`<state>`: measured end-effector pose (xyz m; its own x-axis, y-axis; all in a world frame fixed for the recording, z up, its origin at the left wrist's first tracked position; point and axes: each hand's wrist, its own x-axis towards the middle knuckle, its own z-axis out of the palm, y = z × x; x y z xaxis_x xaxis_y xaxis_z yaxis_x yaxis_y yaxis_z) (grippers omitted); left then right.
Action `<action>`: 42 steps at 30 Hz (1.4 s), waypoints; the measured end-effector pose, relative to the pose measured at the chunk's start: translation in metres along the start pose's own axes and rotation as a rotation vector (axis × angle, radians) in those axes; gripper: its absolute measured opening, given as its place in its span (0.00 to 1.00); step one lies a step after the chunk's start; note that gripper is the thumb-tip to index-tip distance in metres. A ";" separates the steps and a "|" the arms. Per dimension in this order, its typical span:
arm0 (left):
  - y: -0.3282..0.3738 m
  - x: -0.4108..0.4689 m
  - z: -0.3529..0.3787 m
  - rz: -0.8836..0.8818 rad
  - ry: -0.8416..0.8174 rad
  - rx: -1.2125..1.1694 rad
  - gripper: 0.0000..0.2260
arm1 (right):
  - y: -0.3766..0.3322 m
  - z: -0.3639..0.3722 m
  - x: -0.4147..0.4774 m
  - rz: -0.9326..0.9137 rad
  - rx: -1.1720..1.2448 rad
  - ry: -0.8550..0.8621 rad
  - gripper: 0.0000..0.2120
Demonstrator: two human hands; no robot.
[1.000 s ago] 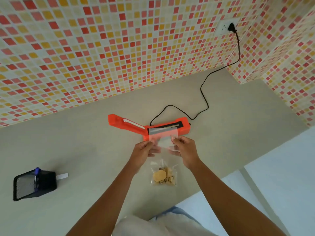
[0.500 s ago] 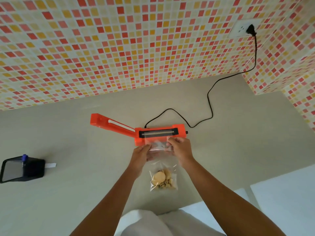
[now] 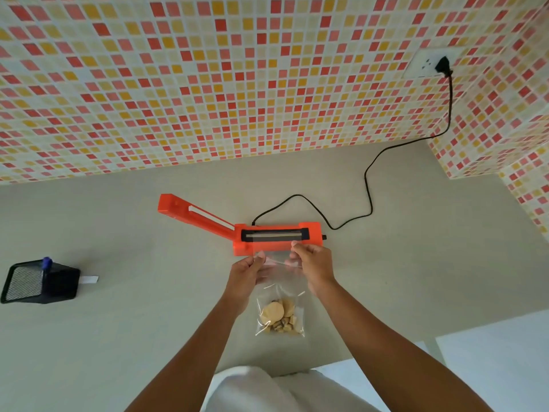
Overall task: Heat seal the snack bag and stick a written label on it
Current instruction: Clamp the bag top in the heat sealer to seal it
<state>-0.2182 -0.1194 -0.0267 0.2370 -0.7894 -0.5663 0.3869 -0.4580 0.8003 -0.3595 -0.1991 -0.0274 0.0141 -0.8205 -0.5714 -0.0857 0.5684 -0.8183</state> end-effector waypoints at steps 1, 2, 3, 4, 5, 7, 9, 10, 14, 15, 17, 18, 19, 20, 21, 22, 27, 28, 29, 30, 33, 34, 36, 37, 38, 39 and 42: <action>0.001 0.000 0.000 -0.001 0.024 0.001 0.11 | 0.000 0.000 -0.001 0.010 0.017 -0.018 0.12; 0.000 0.000 0.000 -0.001 0.052 0.008 0.11 | 0.000 0.001 -0.001 0.017 0.024 -0.032 0.12; -0.001 0.001 0.000 -0.005 0.078 0.011 0.12 | 0.000 0.001 -0.002 0.022 0.022 -0.039 0.13; -0.002 0.002 -0.001 -0.009 0.097 0.020 0.12 | 0.000 0.001 -0.002 0.025 0.018 -0.041 0.13; -0.003 0.003 -0.001 -0.014 0.111 0.030 0.13 | 0.001 0.002 -0.003 0.032 0.017 -0.039 0.13; -0.006 0.006 -0.002 -0.025 0.133 0.043 0.13 | 0.001 0.002 -0.003 0.050 0.024 -0.034 0.12; -0.007 0.008 -0.003 -0.028 0.146 0.019 0.12 | 0.001 0.001 -0.003 0.060 0.013 -0.027 0.12; -0.008 0.008 -0.004 -0.026 0.150 0.012 0.11 | 0.001 0.000 -0.003 0.061 0.001 -0.025 0.12; -0.006 0.010 -0.005 -0.022 0.159 0.033 0.11 | -0.001 -0.004 -0.001 0.025 -0.061 -0.010 0.13; -0.006 0.010 -0.004 -0.023 0.162 0.040 0.11 | -0.002 -0.005 -0.001 0.003 -0.080 -0.001 0.14; -0.007 0.011 -0.003 -0.026 0.167 0.060 0.10 | -0.006 -0.006 -0.001 -0.049 -0.121 0.020 0.14; -0.007 0.012 -0.002 -0.024 0.168 0.070 0.10 | -0.008 -0.007 -0.001 -0.072 -0.147 0.027 0.14; -0.008 0.013 -0.001 -0.019 0.170 0.075 0.10 | -0.009 -0.008 -0.001 -0.092 -0.176 0.028 0.13; -0.008 0.013 0.000 -0.014 0.172 0.081 0.10 | -0.010 -0.009 0.000 -0.109 -0.204 0.026 0.13; -0.008 0.013 0.001 -0.011 0.174 0.087 0.10 | -0.011 -0.010 0.000 -0.118 -0.226 0.025 0.12; -0.008 0.013 0.001 -0.010 0.178 0.092 0.10 | -0.011 -0.011 0.001 -0.123 -0.240 0.026 0.12; -0.008 0.013 0.002 -0.013 0.201 0.099 0.10 | -0.007 -0.013 0.006 -0.136 -0.329 0.065 0.10; -0.009 0.013 0.003 -0.014 0.204 0.097 0.10 | -0.007 -0.013 0.006 -0.133 -0.331 0.070 0.10; -0.009 0.013 0.003 -0.016 0.208 0.095 0.10 | -0.007 -0.013 0.006 -0.130 -0.335 0.075 0.11; -0.009 0.014 0.003 -0.019 0.213 0.097 0.09 | -0.006 -0.014 0.006 -0.138 -0.350 0.086 0.11; -0.010 0.015 0.003 -0.028 0.226 0.103 0.09 | -0.006 -0.014 0.007 -0.170 -0.409 0.111 0.12; -0.010 0.016 0.003 -0.030 0.226 0.101 0.10 | -0.006 -0.014 0.007 -0.175 -0.416 0.113 0.12; -0.010 0.016 0.003 -0.029 0.218 0.094 0.10 | -0.006 -0.014 0.008 -0.176 -0.416 0.108 0.12; -0.010 0.016 0.003 -0.028 0.214 0.087 0.10 | -0.006 -0.015 0.009 -0.174 -0.416 0.105 0.12; -0.009 0.016 0.003 -0.027 0.210 0.079 0.10 | -0.006 -0.015 0.009 -0.166 -0.417 0.099 0.13; -0.008 0.015 0.004 -0.027 0.207 0.071 0.10 | -0.005 -0.015 0.010 -0.150 -0.416 0.087 0.14; -0.008 0.014 0.004 -0.032 0.195 0.045 0.09 | -0.001 -0.016 0.009 -0.091 -0.400 0.011 0.18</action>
<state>-0.2213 -0.1285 -0.0407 0.3950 -0.6819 -0.6156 0.3575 -0.5032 0.7868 -0.3756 -0.2081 -0.0311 0.0287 -0.8685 -0.4948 -0.4651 0.4266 -0.7757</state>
